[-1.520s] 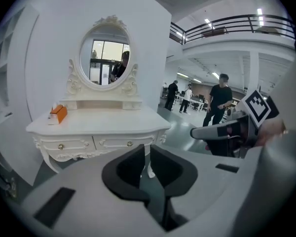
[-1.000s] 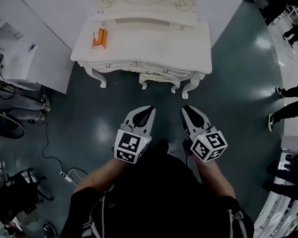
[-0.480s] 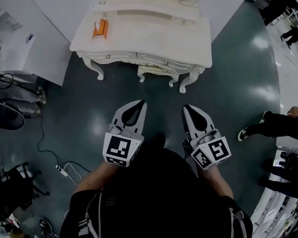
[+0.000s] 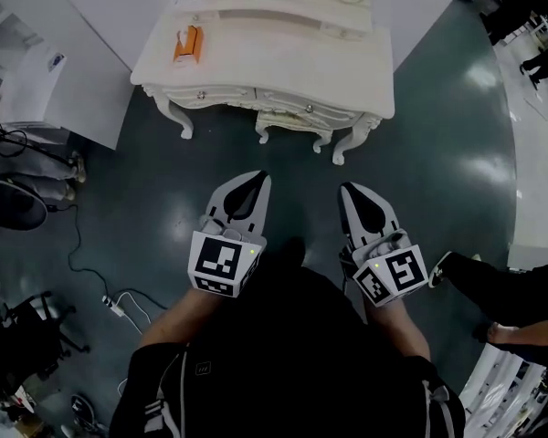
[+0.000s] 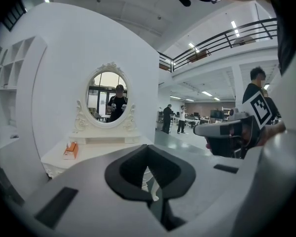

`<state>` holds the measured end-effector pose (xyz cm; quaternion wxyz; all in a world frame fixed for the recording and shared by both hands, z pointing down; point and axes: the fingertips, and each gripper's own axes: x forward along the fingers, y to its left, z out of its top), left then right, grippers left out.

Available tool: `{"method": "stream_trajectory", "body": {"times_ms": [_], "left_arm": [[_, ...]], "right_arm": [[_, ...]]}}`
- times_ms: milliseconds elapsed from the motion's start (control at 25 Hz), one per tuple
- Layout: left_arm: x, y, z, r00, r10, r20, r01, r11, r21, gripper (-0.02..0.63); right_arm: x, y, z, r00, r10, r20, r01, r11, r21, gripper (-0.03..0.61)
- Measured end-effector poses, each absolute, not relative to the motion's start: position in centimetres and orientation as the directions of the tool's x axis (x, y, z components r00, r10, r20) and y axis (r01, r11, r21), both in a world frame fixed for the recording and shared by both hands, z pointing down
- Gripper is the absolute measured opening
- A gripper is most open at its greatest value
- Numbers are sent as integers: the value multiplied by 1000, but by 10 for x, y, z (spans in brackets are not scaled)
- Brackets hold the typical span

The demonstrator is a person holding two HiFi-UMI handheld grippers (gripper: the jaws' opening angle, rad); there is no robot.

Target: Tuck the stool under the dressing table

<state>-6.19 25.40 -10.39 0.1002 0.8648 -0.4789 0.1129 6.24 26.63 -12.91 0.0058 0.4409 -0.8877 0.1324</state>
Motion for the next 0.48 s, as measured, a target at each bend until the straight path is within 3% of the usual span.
{"method": "stream_trajectory", "body": {"times_ms": [480], "left_arm": [[-67, 258, -108, 511, -810, 288, -854, -517, 60, 6]], "right_arm": [[50, 267, -128, -628, -769, 117, -770, 594, -231, 18]]}}
